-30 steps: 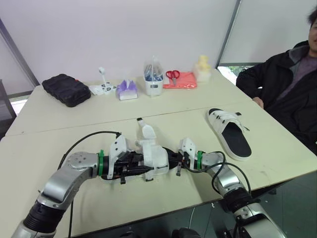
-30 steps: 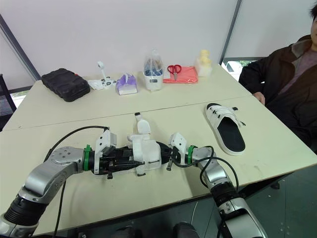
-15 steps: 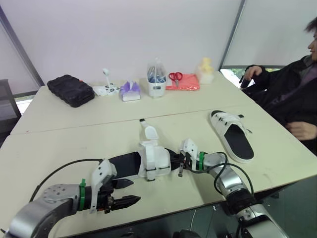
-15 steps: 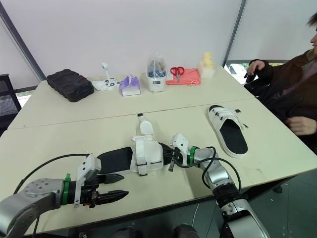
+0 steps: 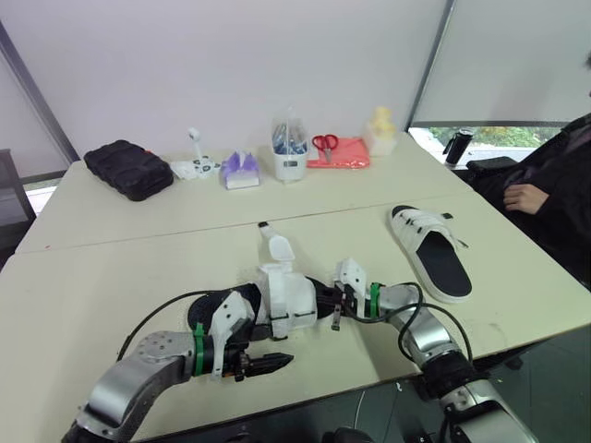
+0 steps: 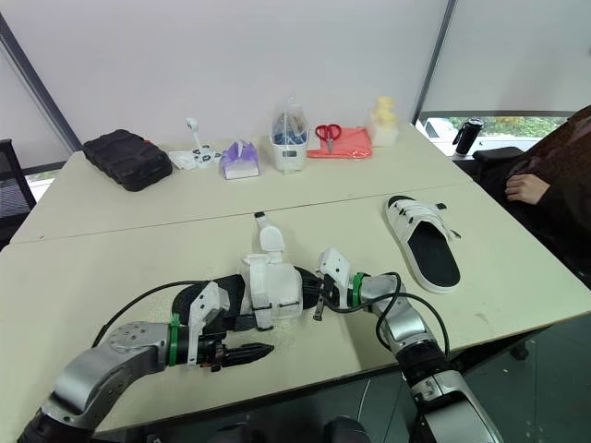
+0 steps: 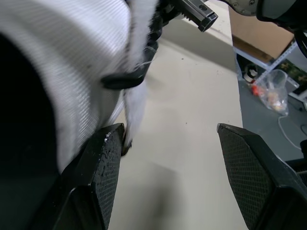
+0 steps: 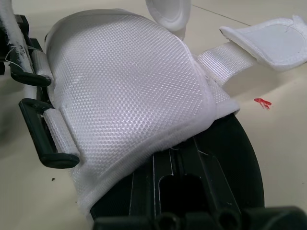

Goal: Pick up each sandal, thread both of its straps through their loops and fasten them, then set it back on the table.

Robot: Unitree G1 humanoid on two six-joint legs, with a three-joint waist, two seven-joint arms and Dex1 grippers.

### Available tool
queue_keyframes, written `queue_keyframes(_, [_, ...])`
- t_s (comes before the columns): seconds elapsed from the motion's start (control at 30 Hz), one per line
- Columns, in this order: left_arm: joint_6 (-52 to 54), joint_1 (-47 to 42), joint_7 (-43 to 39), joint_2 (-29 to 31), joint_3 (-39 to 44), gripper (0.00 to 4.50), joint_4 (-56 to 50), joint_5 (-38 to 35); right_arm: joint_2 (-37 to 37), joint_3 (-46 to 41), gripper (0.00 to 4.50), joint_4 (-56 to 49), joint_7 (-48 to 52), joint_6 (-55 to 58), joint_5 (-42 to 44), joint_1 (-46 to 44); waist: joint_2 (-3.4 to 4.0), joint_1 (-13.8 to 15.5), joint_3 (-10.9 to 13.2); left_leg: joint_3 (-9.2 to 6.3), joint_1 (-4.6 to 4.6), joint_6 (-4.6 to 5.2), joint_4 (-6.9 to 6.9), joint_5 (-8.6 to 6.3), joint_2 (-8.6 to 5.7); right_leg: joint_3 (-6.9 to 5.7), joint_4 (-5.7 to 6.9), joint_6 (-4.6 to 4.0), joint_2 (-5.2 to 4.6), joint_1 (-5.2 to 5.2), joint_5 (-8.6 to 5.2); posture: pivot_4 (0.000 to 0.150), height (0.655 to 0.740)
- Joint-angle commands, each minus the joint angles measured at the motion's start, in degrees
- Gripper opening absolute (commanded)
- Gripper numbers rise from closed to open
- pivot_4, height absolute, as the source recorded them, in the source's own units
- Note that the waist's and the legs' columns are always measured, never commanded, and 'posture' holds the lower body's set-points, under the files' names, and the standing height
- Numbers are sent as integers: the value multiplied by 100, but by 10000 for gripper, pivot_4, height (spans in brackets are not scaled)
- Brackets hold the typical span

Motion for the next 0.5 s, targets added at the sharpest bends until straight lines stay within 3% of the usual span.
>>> queue_keyframes(0.03, [-77,-134,-2,-38,-72,32031,7,67,-66,516,0,253,207,384,-340,500,2,1,-1,0,1,1,0,-1,0,0,0,1,0,0,0,1500,7400])
queue_keyframes(0.07, [-73,-146,-2,-42,-82,32031,28,82,-69,516,0,238,204,397,-340,505,3,0,-2,0,0,2,0,-1,0,0,0,1,0,0,-1,1500,7400])
queue_keyframes(0.17, [47,-170,29,32,-139,24190,92,159,-64,506,0,232,189,430,-341,494,3,-1,-2,0,0,3,0,-2,0,0,0,2,0,0,-1,1500,7400])
queue_keyframes(0.33, [331,-46,-58,134,-6,294,-144,-113,-55,505,0,277,191,418,-351,457,2,-3,-2,-1,1,4,0,-3,0,0,0,2,1,0,-2,1500,7400])
queue_keyframes(0.5, [511,105,-228,333,117,294,-397,-399,-36,505,0,353,200,394,-361,395,3,-4,-3,-2,1,3,-1,-3,1,0,0,2,-2,-1,-2,1500,7400])
